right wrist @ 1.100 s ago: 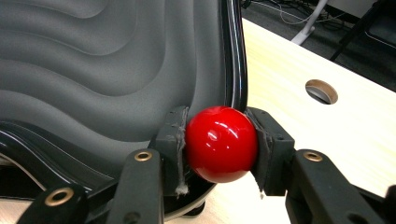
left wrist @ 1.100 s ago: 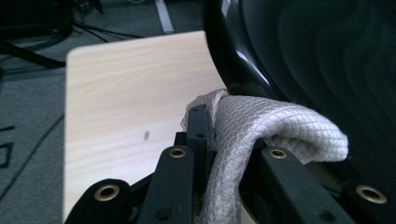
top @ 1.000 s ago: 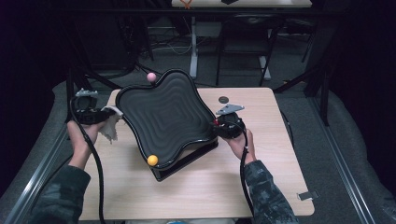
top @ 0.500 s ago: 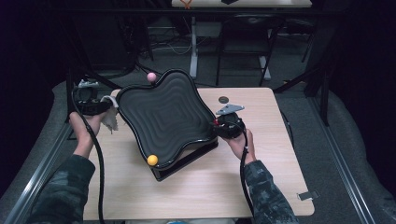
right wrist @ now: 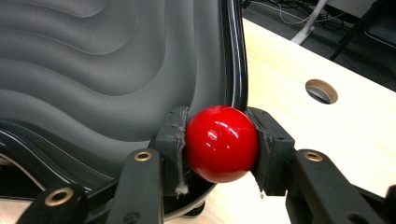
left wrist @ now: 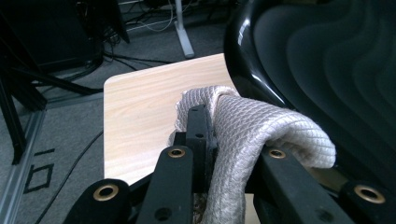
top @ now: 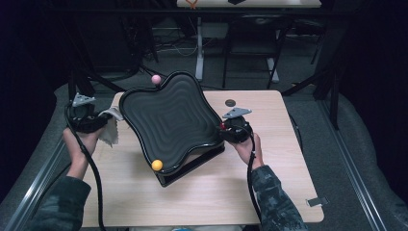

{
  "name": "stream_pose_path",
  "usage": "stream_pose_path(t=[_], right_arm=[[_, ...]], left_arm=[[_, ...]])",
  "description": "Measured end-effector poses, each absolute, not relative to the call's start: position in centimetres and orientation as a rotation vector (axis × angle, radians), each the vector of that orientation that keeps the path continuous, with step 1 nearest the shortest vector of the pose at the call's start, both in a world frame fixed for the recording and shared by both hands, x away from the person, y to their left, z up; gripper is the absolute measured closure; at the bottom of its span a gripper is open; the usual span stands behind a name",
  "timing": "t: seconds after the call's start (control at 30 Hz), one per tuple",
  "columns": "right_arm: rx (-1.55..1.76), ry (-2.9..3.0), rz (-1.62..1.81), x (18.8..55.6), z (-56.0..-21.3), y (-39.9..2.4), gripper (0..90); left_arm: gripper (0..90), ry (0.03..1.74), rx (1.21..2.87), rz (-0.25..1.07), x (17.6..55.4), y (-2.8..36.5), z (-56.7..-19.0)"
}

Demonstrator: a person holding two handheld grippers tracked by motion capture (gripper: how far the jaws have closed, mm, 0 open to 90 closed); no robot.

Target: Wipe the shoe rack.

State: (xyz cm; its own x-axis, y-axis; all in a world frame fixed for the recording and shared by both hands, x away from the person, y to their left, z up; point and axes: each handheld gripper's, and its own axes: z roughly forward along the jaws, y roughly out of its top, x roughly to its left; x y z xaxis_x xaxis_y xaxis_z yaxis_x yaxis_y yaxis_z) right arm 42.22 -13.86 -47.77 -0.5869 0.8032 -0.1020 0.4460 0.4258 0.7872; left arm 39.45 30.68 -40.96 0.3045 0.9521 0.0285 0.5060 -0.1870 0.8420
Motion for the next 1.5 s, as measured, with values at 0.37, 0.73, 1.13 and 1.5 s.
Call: stream_pose_path(t=[0.37, 0.73, 1.13, 1.5], right_arm=[[1.059, 2.214, 1.016, 42.2, -47.8, -13.8, 59.9], [1.062, 2.205, 1.009, 42.2, -47.8, -13.8, 59.9], [1.064, 2.209, 1.017, 42.2, -47.9, -13.8, 59.9], [1.066, 2.208, 1.013, 42.2, -47.9, -13.8, 59.9]], left_arm=[[80.2, 1.269, 1.815, 0.737, 35.4, 31.3, -42.4], [79.6, 1.242, 1.846, 0.691, 32.6, 30.7, -44.4], [77.9, 1.194, 1.944, 0.592, 30.1, 28.4, -47.4], [82.0, 1.15, 2.062, 0.486, 29.0, 25.1, -50.5]])
